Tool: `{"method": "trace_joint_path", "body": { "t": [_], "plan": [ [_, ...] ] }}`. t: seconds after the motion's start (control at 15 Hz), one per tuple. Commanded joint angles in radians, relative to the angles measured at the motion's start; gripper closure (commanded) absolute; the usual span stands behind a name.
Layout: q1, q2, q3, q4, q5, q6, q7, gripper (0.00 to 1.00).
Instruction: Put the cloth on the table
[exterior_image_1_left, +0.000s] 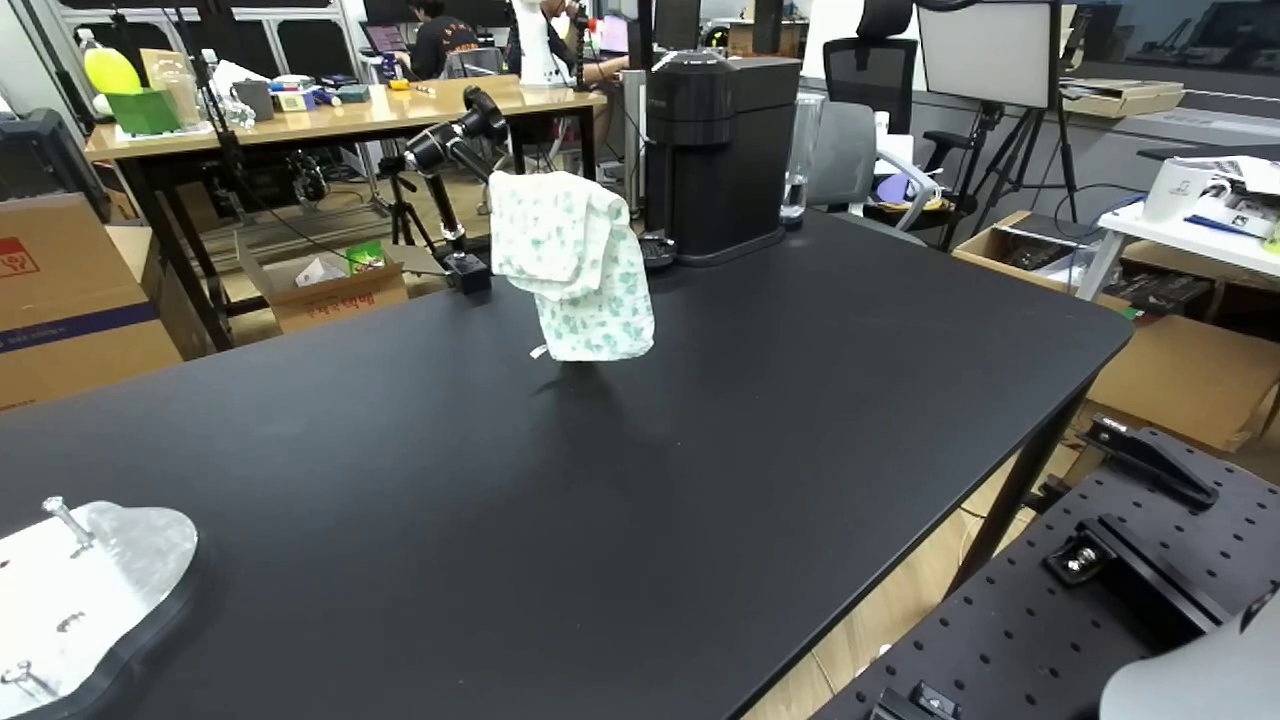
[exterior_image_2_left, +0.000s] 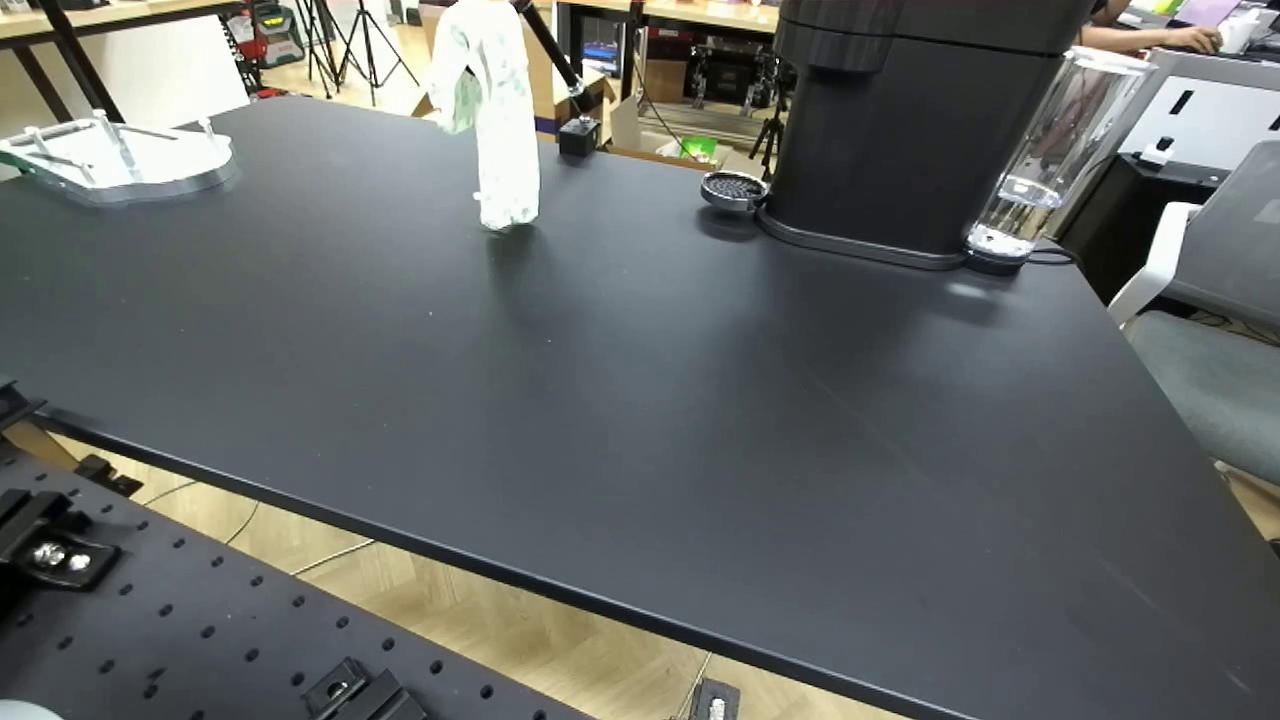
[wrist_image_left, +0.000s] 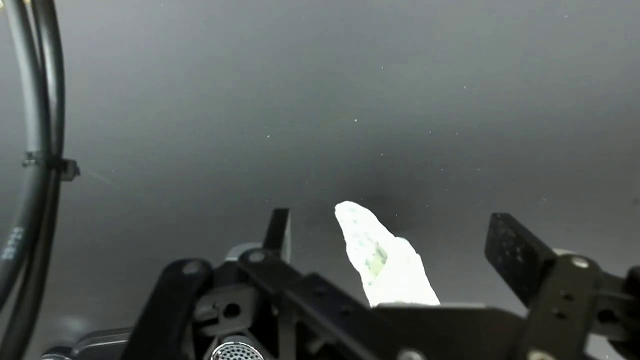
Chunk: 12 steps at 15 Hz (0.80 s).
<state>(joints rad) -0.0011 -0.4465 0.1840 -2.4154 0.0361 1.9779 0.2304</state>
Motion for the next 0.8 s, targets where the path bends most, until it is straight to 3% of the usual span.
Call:
{"method": "trace_joint_path", "body": {
  "t": [0.0,0.07,0.13,0.47,0.73],
  "plan": [
    [0.026,0.225,-0.055,0.213,-0.016,-0.073,-0.135,0.00],
    [0.033,0.260,-0.066,0.261,-0.014,-0.113,-0.190,0.00],
    [0.031,0.163,-0.053,0.132,-0.016,-0.031,-0.112,0.00],
    [0.039,0.265,-0.072,0.238,-0.013,-0.081,-0.183,0.00],
    [0.036,0.373,-0.070,0.309,-0.145,-0.089,-0.240,0.00]
  ]
}}
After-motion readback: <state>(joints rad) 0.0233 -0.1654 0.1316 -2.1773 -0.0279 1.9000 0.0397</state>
